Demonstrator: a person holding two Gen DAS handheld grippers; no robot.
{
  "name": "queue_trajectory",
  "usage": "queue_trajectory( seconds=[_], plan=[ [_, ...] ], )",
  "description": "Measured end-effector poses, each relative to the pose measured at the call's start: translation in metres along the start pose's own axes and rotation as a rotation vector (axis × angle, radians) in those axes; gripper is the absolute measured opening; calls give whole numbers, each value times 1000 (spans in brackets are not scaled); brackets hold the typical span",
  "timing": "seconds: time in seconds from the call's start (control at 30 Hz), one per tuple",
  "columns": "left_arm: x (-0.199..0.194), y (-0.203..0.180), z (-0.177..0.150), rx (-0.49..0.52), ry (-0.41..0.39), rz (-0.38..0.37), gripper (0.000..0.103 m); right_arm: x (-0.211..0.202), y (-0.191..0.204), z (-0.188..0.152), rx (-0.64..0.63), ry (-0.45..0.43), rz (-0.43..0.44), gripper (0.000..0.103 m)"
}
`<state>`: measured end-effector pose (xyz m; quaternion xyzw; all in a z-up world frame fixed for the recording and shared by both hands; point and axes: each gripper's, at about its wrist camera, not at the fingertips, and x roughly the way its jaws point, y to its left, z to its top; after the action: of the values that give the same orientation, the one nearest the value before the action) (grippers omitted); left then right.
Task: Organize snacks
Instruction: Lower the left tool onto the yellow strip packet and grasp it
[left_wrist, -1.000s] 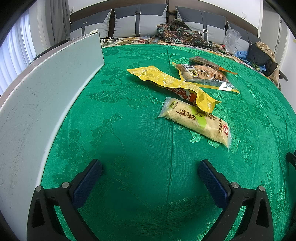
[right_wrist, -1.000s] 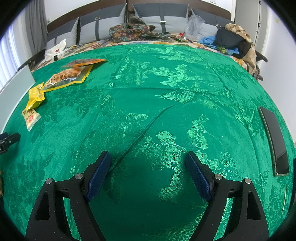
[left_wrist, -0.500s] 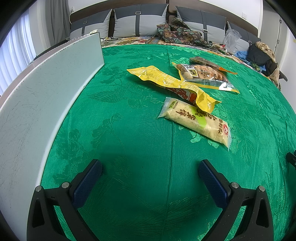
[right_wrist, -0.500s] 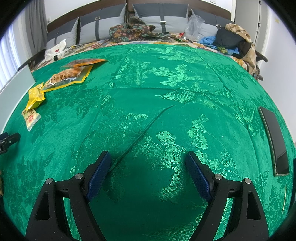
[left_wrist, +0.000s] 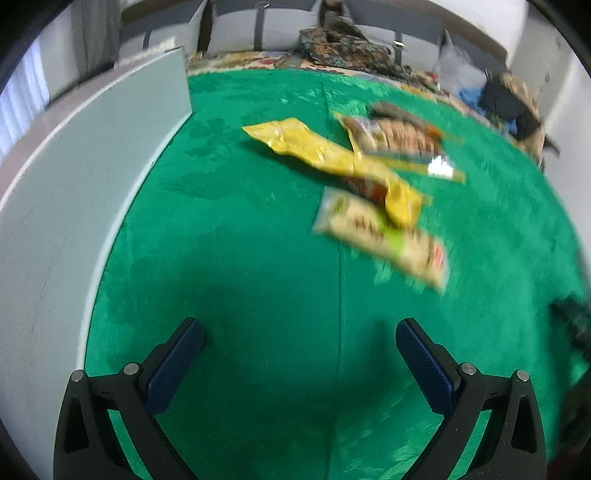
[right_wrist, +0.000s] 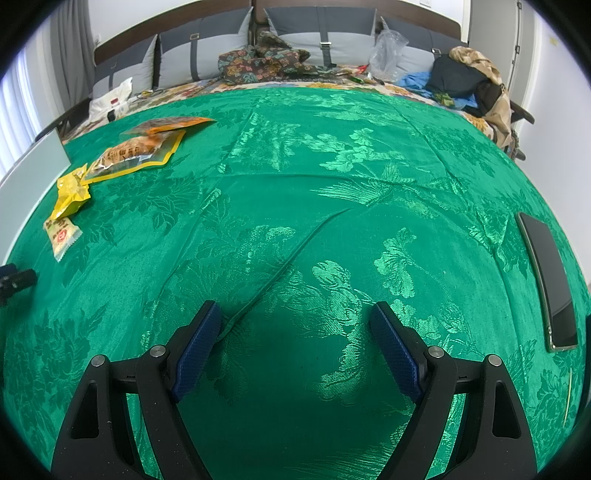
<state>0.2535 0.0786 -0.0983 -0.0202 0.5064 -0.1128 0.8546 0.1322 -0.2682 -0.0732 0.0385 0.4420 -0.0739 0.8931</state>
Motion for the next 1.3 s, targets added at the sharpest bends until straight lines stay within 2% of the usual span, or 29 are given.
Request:
queue_trajectory(
  seconds=[0.13, 0.2, 0.27, 0.33, 0.37, 0.4, 0.5, 0.6, 0.7, 0.73, 0.87, 0.93, 0.97, 1.03, 1.07, 1.1, 1.13, 1.2, 1.3],
  plan=[
    [1, 6, 53, -116, -8, -90, 102, 0, 0, 0, 0, 0, 0, 86],
    [15, 1, 81, -156, 29, -109, 102, 0, 0, 0, 0, 0, 0, 86],
    [37, -3, 104, -204, 61, -57, 97, 0, 0, 0, 0, 0, 0, 86],
    [59, -5, 115, -254, 85, 11, 89, 0, 0, 0, 1, 0, 1, 86],
    [70, -4, 116, -284, 108, 30, 88, 0, 0, 0, 1, 0, 1, 86],
    [70, -8, 118, -278, 68, 57, 90, 0, 0, 0, 1, 0, 0, 86],
    [78, -19, 119, -198, 45, 118, 90, 0, 0, 0, 0, 0, 0, 86],
    [73, -15, 110, -85, -3, 87, 79, 0, 0, 0, 0, 0, 0, 86],
    [67, 4, 115, -18, 32, 50, 64, 0, 0, 0, 0, 0, 0, 86],
    [66, 11, 119, -13, 46, 54, 63, 0, 0, 0, 0, 0, 0, 86],
    [65, 32, 134, -52, 103, 91, 67, 0, 0, 0, 0, 0, -1, 86],
    [73, 32, 133, -98, 157, 74, 92, 0, 0, 1, 0, 0, -1, 86],
    [77, 29, 131, -101, 178, 66, 95, 0, 0, 0, 0, 0, -1, 86],
    [83, 10, 125, -5, 176, 121, 101, 0, 0, 0, 0, 0, -1, 86],
    [83, -2, 120, 64, 146, 153, 99, 0, 0, 0, 1, 0, -1, 86],
    [78, -8, 116, 91, 110, 142, 82, 0, 0, 0, 1, 0, -1, 86],
    [74, -10, 115, 88, 94, 110, 57, 0, 0, 0, 0, 0, -1, 86],
    [65, -6, 114, 80, 97, 113, 48, 0, 0, 0, 0, 0, -1, 86],
    [48, 8, 102, 72, 79, 113, 45, 1, 0, 0, 1, 0, 0, 86]
  ],
)
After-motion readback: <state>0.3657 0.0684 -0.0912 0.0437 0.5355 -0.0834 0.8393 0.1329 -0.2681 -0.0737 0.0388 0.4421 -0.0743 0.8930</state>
